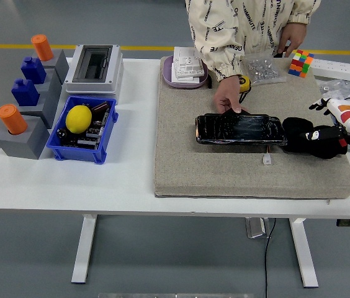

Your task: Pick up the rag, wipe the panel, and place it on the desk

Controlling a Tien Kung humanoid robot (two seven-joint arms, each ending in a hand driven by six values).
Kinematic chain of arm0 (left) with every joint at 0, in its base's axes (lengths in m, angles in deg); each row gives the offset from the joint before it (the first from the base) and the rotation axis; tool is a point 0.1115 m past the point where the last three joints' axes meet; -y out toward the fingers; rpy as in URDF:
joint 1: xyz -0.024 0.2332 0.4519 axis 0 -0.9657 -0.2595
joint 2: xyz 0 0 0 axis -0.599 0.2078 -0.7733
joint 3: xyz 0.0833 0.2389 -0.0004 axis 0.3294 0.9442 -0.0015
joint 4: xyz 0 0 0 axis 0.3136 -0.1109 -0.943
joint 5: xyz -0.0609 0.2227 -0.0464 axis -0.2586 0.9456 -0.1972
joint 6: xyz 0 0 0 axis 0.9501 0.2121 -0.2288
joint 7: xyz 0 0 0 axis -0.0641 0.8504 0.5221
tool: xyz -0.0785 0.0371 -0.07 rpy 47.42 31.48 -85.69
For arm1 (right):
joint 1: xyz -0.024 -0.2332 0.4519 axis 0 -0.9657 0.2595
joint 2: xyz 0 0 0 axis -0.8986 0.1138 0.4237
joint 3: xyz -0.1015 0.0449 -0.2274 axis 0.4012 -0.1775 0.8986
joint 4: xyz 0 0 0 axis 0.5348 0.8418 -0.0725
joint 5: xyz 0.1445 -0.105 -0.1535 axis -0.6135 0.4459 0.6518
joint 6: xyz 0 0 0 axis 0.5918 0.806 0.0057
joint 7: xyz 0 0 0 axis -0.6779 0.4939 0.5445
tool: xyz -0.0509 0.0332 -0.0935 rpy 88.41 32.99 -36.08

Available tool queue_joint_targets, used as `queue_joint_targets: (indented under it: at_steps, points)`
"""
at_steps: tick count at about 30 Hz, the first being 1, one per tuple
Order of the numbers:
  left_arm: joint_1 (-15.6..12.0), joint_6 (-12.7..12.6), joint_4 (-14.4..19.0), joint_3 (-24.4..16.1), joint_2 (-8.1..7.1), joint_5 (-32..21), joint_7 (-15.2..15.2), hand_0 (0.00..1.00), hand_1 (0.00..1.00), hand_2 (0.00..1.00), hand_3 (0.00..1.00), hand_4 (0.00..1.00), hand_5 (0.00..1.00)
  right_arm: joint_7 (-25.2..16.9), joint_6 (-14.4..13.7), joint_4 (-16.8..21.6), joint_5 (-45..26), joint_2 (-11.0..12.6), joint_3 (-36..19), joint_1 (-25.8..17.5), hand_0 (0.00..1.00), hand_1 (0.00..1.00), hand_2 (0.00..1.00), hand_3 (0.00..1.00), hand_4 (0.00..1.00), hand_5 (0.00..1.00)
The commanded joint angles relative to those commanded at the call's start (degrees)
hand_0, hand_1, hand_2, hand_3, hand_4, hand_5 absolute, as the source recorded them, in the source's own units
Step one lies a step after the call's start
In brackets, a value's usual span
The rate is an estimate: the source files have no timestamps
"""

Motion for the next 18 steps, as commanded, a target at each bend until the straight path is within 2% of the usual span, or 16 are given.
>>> queue_joint_targets:
  at_steps: [18]
  points:
    - [0.1,0.0,0.0,0.6,0.23,-0.3,0.0,0.724,0.716,0.767,0.624,0.692,0.58,0.1,0.7,-0.6,0.1,-1.6,1.6,-0.1,0.732,0.683,0.75,0.759,0.998,0.519]
